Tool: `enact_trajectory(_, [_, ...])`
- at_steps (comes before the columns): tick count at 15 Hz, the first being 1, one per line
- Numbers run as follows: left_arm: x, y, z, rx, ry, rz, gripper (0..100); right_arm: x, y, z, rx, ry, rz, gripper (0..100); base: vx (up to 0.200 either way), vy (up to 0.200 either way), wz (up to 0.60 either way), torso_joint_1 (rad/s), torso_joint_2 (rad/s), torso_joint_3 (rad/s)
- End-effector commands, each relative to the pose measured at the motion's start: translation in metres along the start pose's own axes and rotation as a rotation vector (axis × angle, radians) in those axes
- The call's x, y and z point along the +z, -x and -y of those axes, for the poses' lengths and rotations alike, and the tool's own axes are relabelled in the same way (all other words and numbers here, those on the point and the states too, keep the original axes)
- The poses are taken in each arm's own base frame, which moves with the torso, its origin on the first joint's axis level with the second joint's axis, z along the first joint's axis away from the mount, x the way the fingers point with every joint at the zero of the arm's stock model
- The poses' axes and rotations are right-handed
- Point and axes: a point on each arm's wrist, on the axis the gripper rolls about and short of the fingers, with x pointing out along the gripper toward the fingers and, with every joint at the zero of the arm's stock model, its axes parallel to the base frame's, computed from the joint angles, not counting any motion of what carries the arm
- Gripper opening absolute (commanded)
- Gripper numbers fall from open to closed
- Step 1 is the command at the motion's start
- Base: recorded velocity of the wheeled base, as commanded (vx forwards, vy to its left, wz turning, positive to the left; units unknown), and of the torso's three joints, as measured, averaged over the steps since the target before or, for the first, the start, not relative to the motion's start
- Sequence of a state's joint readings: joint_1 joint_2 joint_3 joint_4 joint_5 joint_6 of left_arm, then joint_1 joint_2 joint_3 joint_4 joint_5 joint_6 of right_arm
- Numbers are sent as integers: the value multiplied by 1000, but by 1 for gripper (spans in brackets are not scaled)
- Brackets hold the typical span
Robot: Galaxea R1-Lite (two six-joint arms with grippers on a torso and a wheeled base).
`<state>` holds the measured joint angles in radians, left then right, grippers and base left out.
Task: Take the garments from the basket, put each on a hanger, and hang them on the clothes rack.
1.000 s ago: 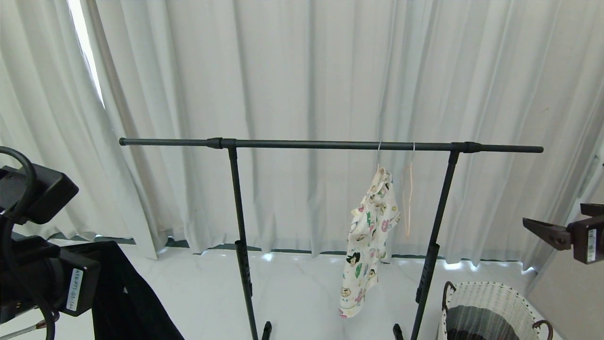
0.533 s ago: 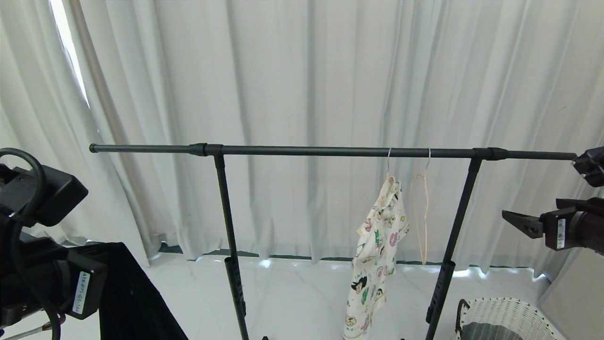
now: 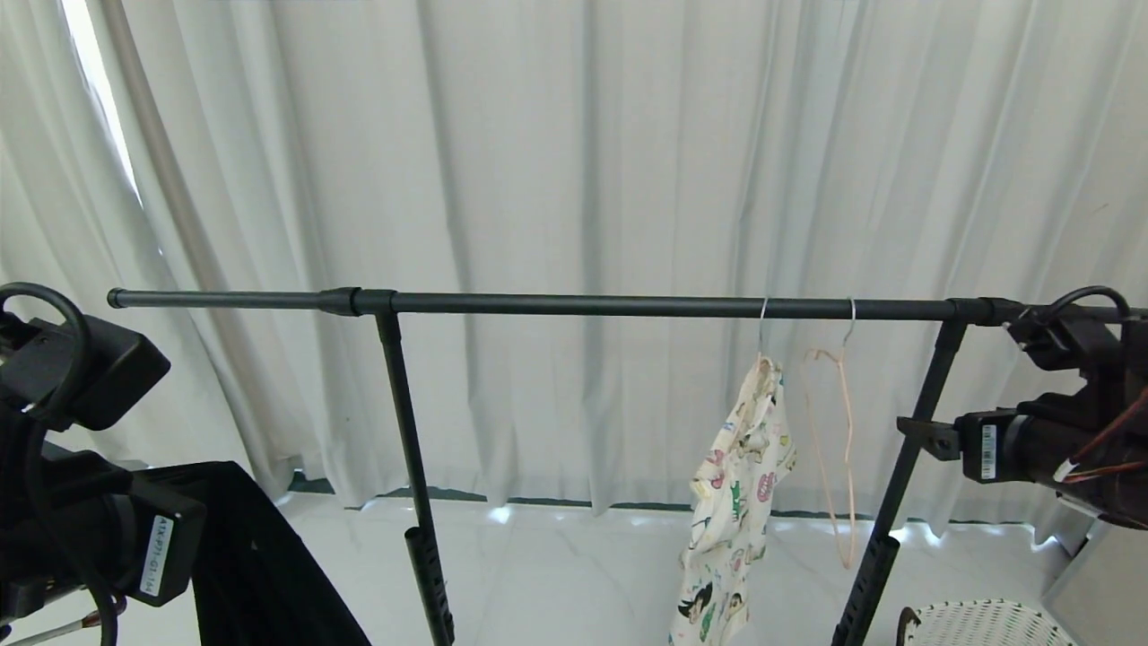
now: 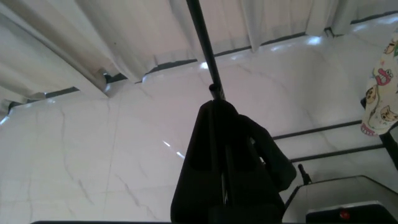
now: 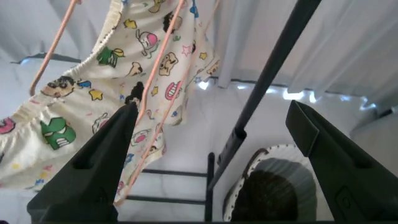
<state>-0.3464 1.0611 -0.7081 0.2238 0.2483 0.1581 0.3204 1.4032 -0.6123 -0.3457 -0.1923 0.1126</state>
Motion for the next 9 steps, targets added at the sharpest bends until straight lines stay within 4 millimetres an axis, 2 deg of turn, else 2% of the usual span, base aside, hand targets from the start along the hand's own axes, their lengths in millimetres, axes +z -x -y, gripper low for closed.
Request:
enact_trajectory(1, [0,0,0,0,0,-1,0,-8,-22,-25,2,-1,-64,100,0,0,0,0,0,0])
enact_trajectory(3, [0,0,0,0,0,2,0,-8,-36,-39,-16,-37,-80,100,0,0,0,0,0,0])
enact_trajectory(4, [0,2,0,1,2,7,0,-7,-54,-52,-47,-70,-87,100,0,0,0,0,0,0])
enact_trajectory(7, [-4,6,-1,2,2,15,0,-8,-84,-64,-82,-82,-111,100,0,0,0,0,0,0])
enact_trajectory(9, [-11,8,0,3,2,10,0,-16,-90,-64,-98,-63,-166,100,0,0,0,0,0,0])
